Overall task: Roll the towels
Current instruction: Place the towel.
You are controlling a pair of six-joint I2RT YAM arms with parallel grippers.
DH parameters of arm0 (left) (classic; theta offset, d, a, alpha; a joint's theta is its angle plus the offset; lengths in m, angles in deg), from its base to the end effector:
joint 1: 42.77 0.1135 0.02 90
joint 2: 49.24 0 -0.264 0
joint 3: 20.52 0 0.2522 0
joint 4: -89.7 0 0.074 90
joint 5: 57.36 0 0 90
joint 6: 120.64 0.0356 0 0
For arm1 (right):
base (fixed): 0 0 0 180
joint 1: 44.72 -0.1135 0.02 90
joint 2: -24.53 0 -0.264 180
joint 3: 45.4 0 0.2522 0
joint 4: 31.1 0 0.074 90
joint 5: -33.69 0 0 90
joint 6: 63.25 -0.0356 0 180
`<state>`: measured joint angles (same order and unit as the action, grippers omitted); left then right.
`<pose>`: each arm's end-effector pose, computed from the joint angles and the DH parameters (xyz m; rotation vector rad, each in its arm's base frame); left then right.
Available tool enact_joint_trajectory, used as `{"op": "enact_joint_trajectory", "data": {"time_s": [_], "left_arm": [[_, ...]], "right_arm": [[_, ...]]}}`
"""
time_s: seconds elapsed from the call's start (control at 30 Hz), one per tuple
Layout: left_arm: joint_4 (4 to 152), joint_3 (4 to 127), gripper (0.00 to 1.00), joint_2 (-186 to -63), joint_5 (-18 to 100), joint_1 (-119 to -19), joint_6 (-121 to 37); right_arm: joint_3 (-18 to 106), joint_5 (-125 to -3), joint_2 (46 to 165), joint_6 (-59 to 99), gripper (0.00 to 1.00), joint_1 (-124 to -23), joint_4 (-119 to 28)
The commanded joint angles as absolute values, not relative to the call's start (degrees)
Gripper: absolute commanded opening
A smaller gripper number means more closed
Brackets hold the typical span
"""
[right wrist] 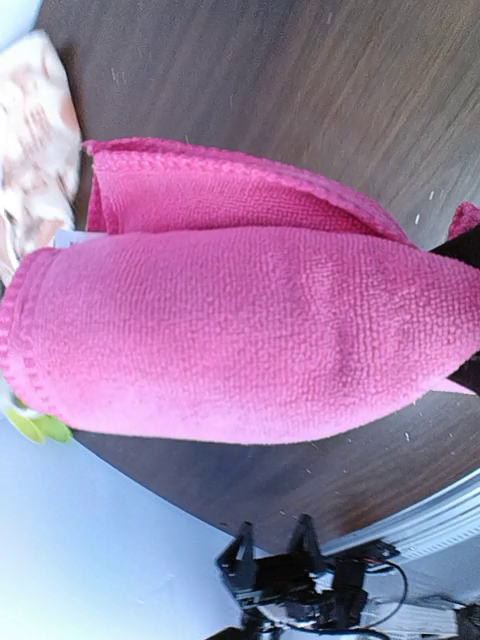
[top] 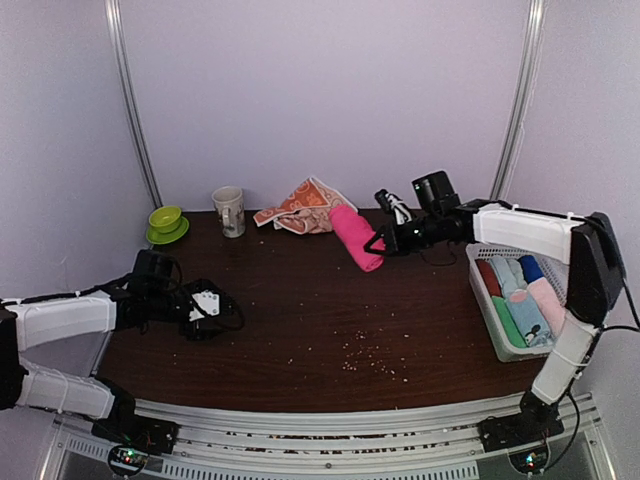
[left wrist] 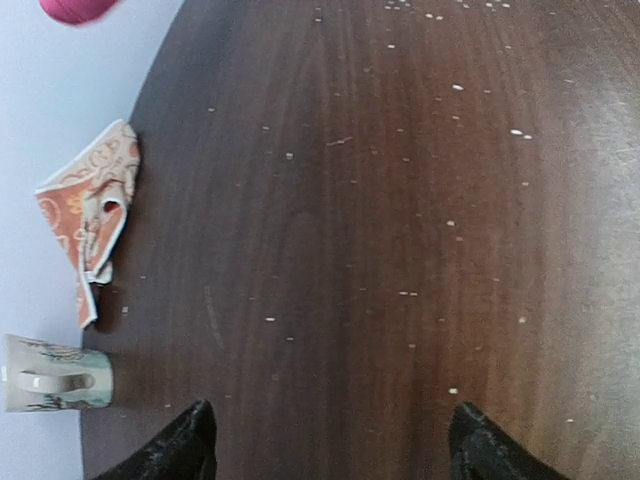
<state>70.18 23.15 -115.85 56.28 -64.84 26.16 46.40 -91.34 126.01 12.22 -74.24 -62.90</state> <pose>0.2042 -0.0982 0.1855 1.5770 1.5935 -0.1524 0.3366 0.2141 0.2615 -0.6392 2.2908 1.0868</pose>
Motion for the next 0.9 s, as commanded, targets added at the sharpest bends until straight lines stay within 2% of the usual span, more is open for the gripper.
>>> {"op": "enact_joint_trajectory", "data": {"time_s": [0.0,0.03,0.07,0.4,0.57,0.87], "left_arm": [[63.91,22.43,0.91,-118.28,61.58,-64.55,25.65],[63.03,23.00,0.97,-119.04,61.40,-64.57,25.61],[62.26,23.80,0.98,-119.64,61.26,-64.57,25.39],[62.06,24.44,0.98,-117.22,60.81,-64.56,23.20],[61.82,23.66,0.98,-115.90,60.20,-64.55,23.02],[60.90,23.42,0.98,-115.36,60.08,-64.57,23.67]], "right_arm": [[37.70,-84.28,113.30,13.33,0.00,-66.72,-62.12],[36.37,-82.20,110.86,13.97,0.00,-65.26,-63.53],[35.18,-80.62,108.66,14.74,0.00,-63.45,-64.76],[25.13,-79.07,94.95,17.95,0.00,-46.21,-67.91],[21.69,-76.97,93.30,20.03,0.00,-41.32,-69.54],[25.95,-77.26,97.67,24.89,0.01,-38.76,-80.67]]}}
